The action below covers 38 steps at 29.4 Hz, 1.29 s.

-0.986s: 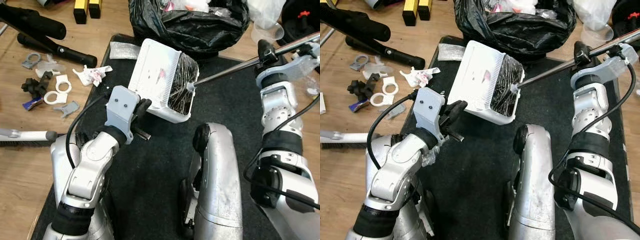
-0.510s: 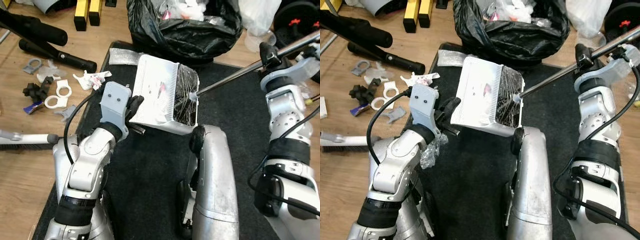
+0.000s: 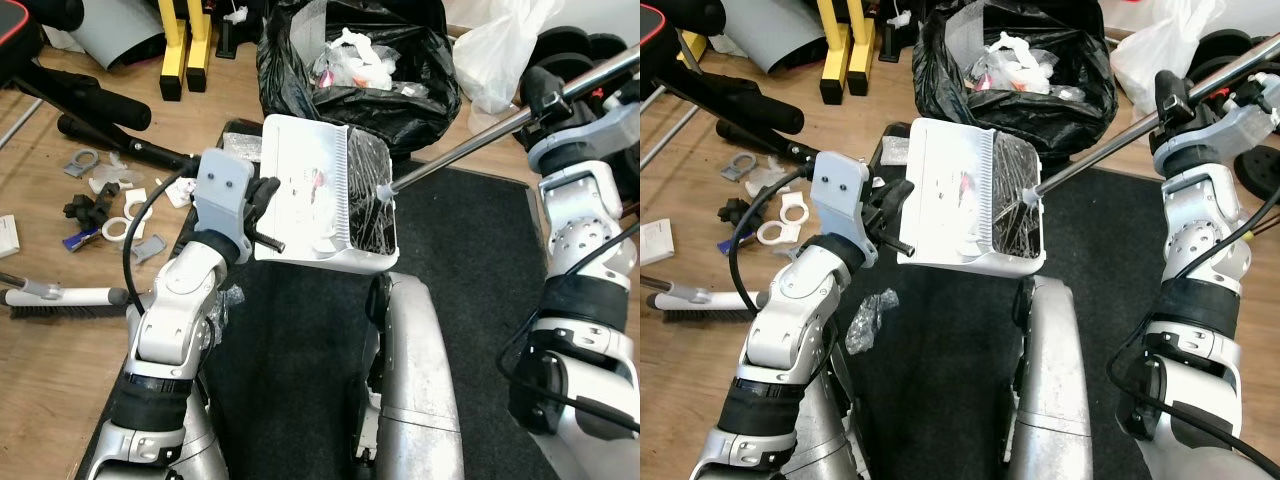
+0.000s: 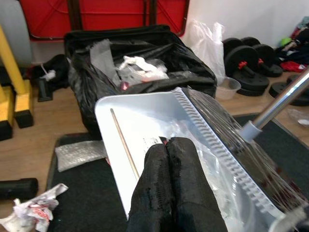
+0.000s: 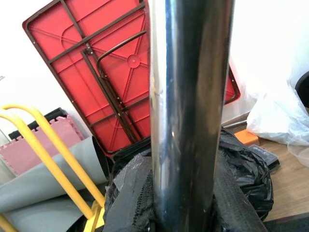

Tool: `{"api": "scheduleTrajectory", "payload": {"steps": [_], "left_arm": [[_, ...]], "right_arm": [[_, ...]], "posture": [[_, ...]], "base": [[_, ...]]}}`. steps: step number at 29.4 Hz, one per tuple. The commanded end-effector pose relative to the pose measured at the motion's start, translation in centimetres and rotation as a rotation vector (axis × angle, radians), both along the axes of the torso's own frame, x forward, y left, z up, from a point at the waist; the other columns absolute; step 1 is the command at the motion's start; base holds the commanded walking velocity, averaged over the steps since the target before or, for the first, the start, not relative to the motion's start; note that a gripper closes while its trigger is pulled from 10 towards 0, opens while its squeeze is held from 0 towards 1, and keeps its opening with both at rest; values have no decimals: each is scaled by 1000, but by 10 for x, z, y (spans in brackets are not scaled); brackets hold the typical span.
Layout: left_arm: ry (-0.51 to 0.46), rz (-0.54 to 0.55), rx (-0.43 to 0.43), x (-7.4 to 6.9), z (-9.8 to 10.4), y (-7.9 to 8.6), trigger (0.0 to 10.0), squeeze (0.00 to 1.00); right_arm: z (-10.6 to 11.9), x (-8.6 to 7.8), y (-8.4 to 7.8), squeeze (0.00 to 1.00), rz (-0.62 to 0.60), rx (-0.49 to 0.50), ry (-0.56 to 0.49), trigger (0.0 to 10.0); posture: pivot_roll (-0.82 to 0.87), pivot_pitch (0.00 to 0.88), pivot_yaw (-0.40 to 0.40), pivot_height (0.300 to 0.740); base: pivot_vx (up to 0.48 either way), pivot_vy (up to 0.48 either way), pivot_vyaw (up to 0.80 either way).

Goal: Sweep floor

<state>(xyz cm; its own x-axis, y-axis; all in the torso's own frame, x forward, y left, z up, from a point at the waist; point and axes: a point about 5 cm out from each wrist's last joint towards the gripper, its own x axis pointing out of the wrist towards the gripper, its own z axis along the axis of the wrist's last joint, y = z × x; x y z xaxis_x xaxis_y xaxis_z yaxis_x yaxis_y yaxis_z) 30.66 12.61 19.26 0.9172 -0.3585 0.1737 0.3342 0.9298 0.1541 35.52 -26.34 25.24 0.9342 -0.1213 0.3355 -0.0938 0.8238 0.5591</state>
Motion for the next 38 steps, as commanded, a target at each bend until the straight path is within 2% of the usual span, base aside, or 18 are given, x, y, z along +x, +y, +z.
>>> {"api": "scheduleTrajectory", "payload": {"steps": [1,7,14,19,28,30,38], "left_arm": [[19,81,-22,2,-7,3,10000,0],[17,86,-34,5,-7,3,10000,0],[20,85,-33,4,-9,2,10000,0],[42,91,-40,3,-14,2,10000,0],[37,100,-40,6,-14,2,10000,0],[74,99,-34,7,-18,0,10000,0],[26,89,-7,5,-16,-2,10000,0]], "right_arm": [[17,-7,-9,0,-22,6,-78,10000],[18,-7,-9,0,-20,1,-79,10000],[14,-8,-10,0,-23,-1,-68,10000],[-1,-14,-11,0,-30,-2,-28,10000],[-4,-16,-10,0,-31,-5,-17,10000],[-6,-16,-8,0,-28,-6,-13,10000],[-8,-17,-7,0,-24,-5,-5,10000]], "posture": [[-167,88,-165,435],[-167,76,-167,465],[-165,74,-169,480],[-170,65,-168,500],[-174,62,-170,525],[-175,62,-171,535],[-174,64,-170,555]], "base": [[0,0,0],[0,0,0],[0,0,0],[0,0,0],[0,0,0],[0,0,0],[-187,0,0]]}}
